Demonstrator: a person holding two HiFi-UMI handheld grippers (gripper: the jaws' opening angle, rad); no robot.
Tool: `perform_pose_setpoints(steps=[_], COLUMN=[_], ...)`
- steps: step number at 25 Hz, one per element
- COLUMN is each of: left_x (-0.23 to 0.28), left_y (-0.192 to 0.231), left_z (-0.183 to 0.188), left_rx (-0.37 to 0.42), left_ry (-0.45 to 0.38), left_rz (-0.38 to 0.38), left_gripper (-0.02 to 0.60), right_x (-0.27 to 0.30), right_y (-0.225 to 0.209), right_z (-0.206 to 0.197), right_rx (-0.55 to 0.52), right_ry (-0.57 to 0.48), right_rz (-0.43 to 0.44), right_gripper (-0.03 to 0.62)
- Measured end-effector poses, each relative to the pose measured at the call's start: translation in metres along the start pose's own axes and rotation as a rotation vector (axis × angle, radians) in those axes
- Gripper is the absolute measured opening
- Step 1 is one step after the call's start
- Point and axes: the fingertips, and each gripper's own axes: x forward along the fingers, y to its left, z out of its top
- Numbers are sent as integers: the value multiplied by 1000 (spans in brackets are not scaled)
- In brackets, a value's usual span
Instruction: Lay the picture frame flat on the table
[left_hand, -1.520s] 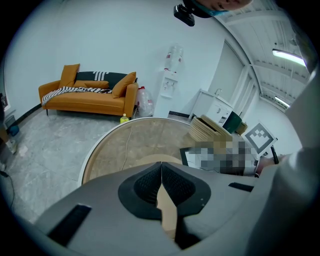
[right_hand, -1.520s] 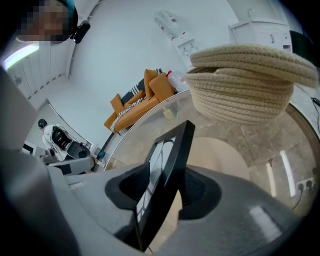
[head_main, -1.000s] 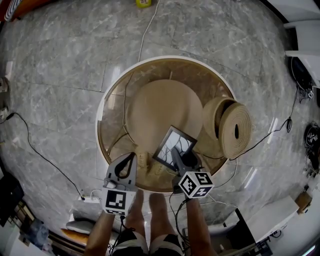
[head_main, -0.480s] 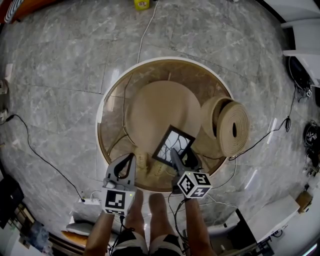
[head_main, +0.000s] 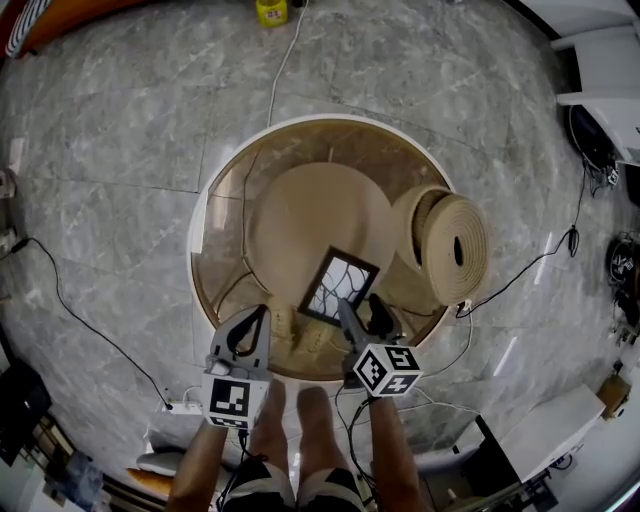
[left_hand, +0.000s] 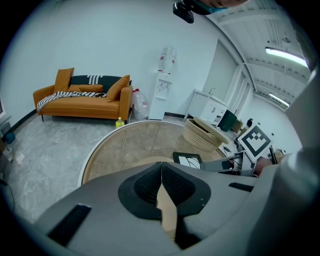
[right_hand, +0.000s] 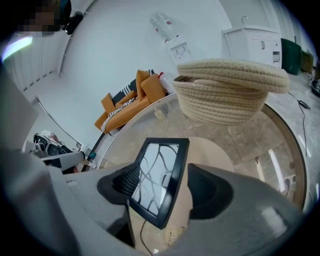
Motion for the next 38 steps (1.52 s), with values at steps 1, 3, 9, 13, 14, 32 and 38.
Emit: perform_pose_setpoints(steps=[1, 3, 9, 13, 14, 32, 38], left_x=[-2, -8, -29, -49, -54, -174, -222], left_y=[-1, -5, -17, -29, -31, -82, -107], left_z=[3, 13, 51, 79, 87, 234, 276], left_rx=[5, 5, 64, 97, 103, 241, 270], left_ry=[-2, -9, -53, -87, -97, -275, -324], left_rz=[0, 1, -3, -2, -1, -24, -26], left_gripper=[20, 20, 20, 20, 20, 20, 20], right_x=[-3, -12, -44, -73, -81, -246, -312], right_y=[2, 6, 23, 38, 42, 133, 168], right_z=[3, 11, 45, 67, 74, 202, 230], right_rx=[-6, -17, -47, -92, -107, -337, -447], right_ry=[-4, -15, -68, -107, -119, -367, -440], right_rz=[5, 14, 40, 46, 47, 21, -16], right_gripper=[299, 299, 298, 261, 255, 128, 82])
